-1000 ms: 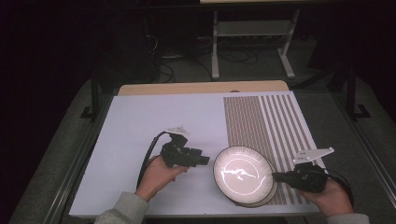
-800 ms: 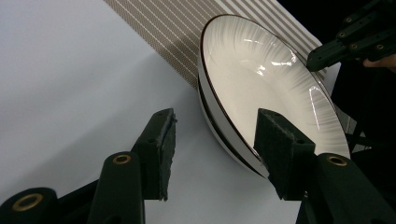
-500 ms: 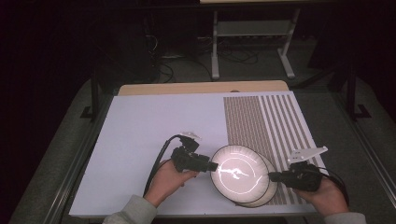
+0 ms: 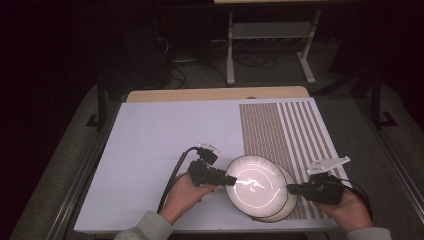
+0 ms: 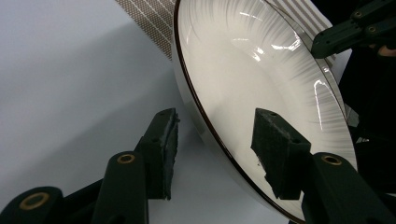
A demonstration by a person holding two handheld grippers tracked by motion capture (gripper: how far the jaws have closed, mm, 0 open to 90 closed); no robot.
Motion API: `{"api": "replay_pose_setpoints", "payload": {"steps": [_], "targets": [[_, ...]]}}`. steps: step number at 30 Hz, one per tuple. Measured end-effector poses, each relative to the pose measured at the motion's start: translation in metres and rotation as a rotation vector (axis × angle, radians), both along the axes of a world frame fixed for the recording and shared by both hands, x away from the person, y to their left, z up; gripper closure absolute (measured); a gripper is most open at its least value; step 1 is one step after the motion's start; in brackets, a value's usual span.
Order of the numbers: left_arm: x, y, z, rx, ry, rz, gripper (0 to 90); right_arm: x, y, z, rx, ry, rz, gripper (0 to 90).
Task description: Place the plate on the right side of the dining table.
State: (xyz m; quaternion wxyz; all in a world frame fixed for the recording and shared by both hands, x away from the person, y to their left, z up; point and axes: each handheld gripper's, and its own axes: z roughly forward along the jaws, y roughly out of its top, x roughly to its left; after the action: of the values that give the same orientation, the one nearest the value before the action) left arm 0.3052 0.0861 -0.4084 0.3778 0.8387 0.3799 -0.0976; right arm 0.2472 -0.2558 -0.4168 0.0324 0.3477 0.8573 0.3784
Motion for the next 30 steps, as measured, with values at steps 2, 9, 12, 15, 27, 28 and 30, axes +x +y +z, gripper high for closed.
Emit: {"api": "replay_pose_setpoints", "payload": {"steps": [2, 9, 12, 15, 27, 28, 30], "targets": [[0.000, -0.001, -0.002, 0.003, 0.011, -0.003, 50.9, 0.000, 0.000, 0.000, 0.003, 0.004, -0.003, 89.5], [0.001, -0.003, -0.004, 0.008, 0.027, -0.004, 52.9, 0.001, 0.004, -0.002, -0.005, 0.009, 0.005, 89.4], [0.001, -0.002, -0.004, -0.007, 0.041, 0.002, 55.1, 0.001, 0.012, -0.003, -0.029, 0.012, 0.028, 89.4], [0.002, -0.002, -0.004, -0.017, 0.063, 0.001, 60.2, 0.002, 0.014, -0.002, -0.027, 0.003, 0.025, 89.4], [0.009, 0.004, -0.005, -0.081, 0.212, 0.082, 71.5, 0.004, 0.013, -0.002, -0.024, 0.008, 0.016, 89.4], [0.009, 0.004, -0.005, -0.082, 0.217, 0.086, 72.1, 0.004, 0.013, -0.002, -0.024, 0.006, 0.014, 89.4], [0.009, 0.004, -0.005, -0.088, 0.229, 0.103, 73.2, 0.004, 0.012, -0.002, -0.022, 0.010, 0.009, 89.4]]}}
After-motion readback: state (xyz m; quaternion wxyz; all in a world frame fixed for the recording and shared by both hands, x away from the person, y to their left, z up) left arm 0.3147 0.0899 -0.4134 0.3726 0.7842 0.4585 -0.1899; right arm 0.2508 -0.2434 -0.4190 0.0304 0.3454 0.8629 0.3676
